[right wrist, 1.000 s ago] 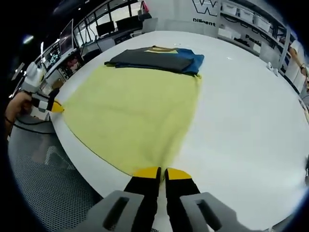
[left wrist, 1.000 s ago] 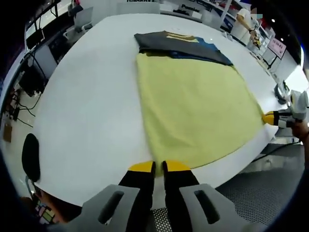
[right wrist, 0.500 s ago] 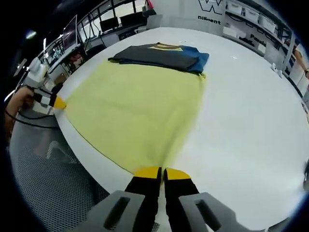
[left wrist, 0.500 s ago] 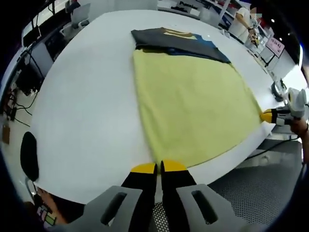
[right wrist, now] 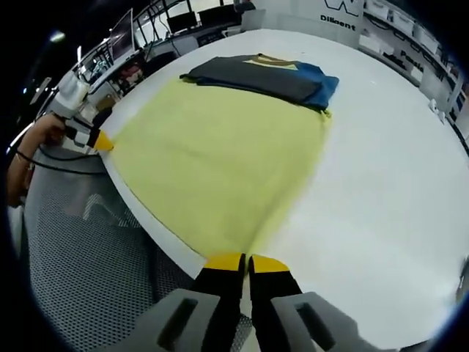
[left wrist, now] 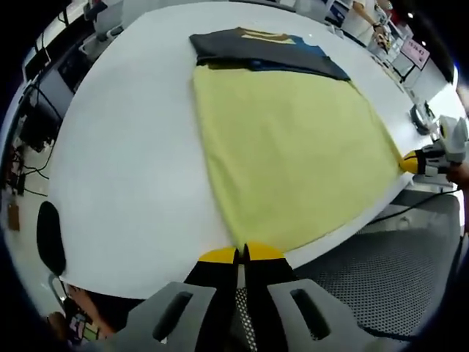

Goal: Fold the garment on the visible template until the final outline fits inside the template.

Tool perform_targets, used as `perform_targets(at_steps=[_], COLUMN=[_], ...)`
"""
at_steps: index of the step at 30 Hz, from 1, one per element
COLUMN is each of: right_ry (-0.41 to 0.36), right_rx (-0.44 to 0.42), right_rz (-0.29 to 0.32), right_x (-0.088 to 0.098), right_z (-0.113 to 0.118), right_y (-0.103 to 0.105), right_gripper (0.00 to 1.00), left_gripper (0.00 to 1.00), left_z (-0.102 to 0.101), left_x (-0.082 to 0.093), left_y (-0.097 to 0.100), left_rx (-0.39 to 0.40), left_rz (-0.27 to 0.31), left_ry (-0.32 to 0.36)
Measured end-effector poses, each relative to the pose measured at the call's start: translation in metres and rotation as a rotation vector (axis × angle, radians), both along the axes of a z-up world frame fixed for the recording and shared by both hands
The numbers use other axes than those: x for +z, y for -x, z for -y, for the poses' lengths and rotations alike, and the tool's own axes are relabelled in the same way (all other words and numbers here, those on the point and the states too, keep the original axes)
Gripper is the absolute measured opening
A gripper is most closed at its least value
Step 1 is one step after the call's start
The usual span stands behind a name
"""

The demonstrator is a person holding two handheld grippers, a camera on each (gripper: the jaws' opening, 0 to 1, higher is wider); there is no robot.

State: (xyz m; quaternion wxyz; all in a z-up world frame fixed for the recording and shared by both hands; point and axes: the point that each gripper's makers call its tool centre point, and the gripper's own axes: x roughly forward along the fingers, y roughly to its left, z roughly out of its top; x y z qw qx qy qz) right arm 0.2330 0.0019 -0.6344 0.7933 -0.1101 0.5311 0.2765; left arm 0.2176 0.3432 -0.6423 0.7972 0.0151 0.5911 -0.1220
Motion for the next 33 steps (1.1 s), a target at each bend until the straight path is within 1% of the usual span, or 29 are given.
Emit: perform_targets(at_steps=[2, 8, 10, 13, 19, 20, 23, 27, 29, 33], right_ry=[0.008, 0.01, 0.013, 0.016, 0.029, 0.034, 0.037, 0.029, 0.027, 0.016], right_rx=[0.006, 0.027, 0.036, 0.043, 0.047, 0.046, 0.046, 0.033, 0.031, 0.019], right_rz=[-0.021, -0.058, -0.073, -0.083, -0.096, -0.106, -0.115, -0.132, -0.133, -0.122], right_x=[-0.002, -0.003, -0.004, -0.003, -0.002, -0.003, -0.003, -0.002, -0.002, 0.002], right_z=[0.0, 0.0, 0.001, 0.0, 0.001, 0.002, 0.002, 0.0, 0.0, 0.0], right_y=[0.004, 0.013, 0.017, 0.021, 0.025, 0.028, 0.03, 0.034, 0.034, 0.031], right_gripper=[0.0, 0.0, 0.0, 0.0, 0.0, 0.0, 0.0, 0.0, 0.0, 0.0], left_gripper=[0.01, 0.01, 0.01, 0.01, 0.01, 0.01, 0.01, 0.01, 0.01, 0.01], left_z=[-0.001, -0.001, -0.001, -0.001, 0.0, 0.0, 0.0, -0.001, -0.002, -0.003], left_x=[0.0, 0.0, 0.0, 0.0, 0.0, 0.0, -0.001, 0.0, 0.0, 0.002], left_y=[0.001, 0.008, 0.012, 0.015, 0.023, 0.024, 0.028, 0.029, 0.029, 0.028], left_rx=[-0.007, -0.034, -0.054, -0.065, -0.076, -0.075, -0.087, -0.083, -0.08, -0.045], left_rz=[-0.008, -0.033, -0.047, -0.049, -0.074, -0.081, -0.092, -0.094, -0.095, -0.09], left_ry=[-0.011, -0.029, -0.039, -0.052, -0.062, -0.064, -0.08, -0.083, -0.083, -0.066])
